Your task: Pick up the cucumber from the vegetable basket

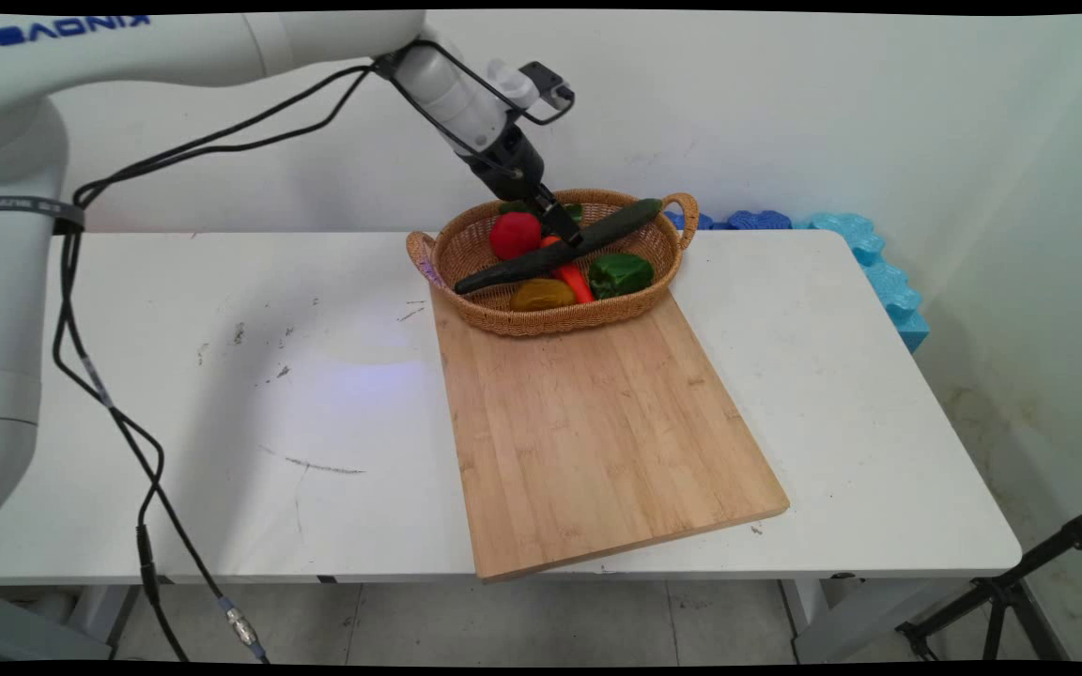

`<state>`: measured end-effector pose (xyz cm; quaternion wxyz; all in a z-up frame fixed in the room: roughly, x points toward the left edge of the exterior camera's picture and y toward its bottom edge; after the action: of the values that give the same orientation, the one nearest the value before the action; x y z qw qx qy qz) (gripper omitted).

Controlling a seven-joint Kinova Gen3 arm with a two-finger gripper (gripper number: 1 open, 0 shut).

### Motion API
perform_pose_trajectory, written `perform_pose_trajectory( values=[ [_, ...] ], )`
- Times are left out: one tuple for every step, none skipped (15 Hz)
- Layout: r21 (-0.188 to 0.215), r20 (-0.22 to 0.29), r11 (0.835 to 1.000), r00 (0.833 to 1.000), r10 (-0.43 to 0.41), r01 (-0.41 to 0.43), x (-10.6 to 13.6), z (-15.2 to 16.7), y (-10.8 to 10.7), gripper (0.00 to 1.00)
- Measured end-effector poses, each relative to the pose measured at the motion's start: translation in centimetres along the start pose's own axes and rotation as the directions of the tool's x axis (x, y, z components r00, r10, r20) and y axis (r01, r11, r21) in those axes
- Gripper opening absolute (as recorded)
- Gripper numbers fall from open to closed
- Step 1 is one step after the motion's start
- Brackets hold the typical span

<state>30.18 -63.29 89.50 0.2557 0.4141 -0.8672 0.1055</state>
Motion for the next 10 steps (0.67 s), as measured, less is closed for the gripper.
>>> perform_pose_trajectory(
  values=[
    [-0.002,0.005,1.0,1.0,0.002,-0.002,0.2,0.4,0.1,1.0],
    [-0.003,0.01,1.0,1.0,0.004,-0.004,0.3,0.8,0.2,1.0],
    [-0.005,0.015,1.0,1.0,0.007,-0.007,0.4,1.1,0.3,1.0],
    [-0.007,0.019,1.0,1.0,0.009,-0.009,0.5,1.4,0.4,1.0],
    [-0.007,0.022,1.0,1.0,0.013,-0.013,0.6,1.6,0.4,1.0],
    [-0.007,0.025,1.0,1.0,0.018,-0.017,0.6,1.8,0.5,0.0],
    [-0.006,0.028,1.0,0.999,0.023,-0.023,0.6,2.0,0.4,0.0],
    [-0.004,0.031,1.0,0.999,0.026,-0.026,0.6,2.1,0.4,0.0],
    [0.0,0.036,1.0,0.999,0.031,-0.031,0.6,2.2,0.3,0.0],
    [0.002,0.04,0.999,0.999,0.036,-0.036,0.6,2.4,0.3,0.0]
  ],
)
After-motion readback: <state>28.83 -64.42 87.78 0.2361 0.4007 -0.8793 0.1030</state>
